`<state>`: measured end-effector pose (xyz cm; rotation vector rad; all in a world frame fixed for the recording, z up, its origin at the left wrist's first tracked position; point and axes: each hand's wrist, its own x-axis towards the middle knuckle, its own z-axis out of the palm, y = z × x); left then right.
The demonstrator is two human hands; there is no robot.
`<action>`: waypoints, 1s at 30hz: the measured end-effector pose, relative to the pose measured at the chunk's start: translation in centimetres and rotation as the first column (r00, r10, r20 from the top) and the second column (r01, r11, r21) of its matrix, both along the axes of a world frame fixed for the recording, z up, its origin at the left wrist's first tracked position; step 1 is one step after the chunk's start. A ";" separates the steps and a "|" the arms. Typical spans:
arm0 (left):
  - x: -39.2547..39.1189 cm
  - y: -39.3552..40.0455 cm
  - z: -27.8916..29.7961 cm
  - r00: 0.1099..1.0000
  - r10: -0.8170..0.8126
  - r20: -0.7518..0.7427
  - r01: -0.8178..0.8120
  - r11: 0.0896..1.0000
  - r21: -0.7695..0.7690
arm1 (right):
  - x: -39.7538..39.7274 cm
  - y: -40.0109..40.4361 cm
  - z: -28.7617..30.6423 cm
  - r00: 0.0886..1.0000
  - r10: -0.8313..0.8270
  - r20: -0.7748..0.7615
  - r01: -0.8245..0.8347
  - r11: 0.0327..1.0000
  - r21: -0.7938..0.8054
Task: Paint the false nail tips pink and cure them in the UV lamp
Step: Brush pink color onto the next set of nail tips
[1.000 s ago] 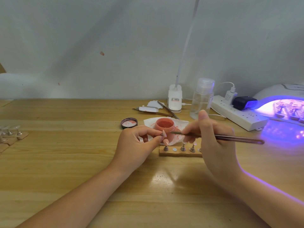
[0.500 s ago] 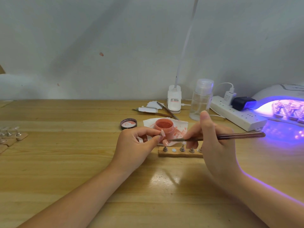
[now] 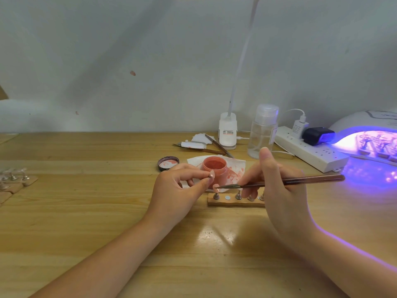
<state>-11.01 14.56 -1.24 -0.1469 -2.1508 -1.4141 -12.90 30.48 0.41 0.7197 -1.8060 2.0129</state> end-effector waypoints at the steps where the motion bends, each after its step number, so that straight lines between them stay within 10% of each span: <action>1: 0.0 0.0 0.0 1.000 -0.002 -0.001 0.002 1.000 -0.004 | 0.0 0.1 0.0 1.000 -0.007 -0.005 0.007 1.000 -0.017; 14: 0.2 0.3 -0.2 1.000 -0.001 0.012 0.003 0.987 -0.163 | -0.3 -0.2 0.1 0.995 -0.025 -0.092 0.037 0.991 0.129; 30: 0.2 0.3 0.0 1.000 -0.011 -0.012 0.010 0.998 -0.061 | 0.1 0.5 0.4 0.999 -0.002 -0.035 0.000 0.998 -0.061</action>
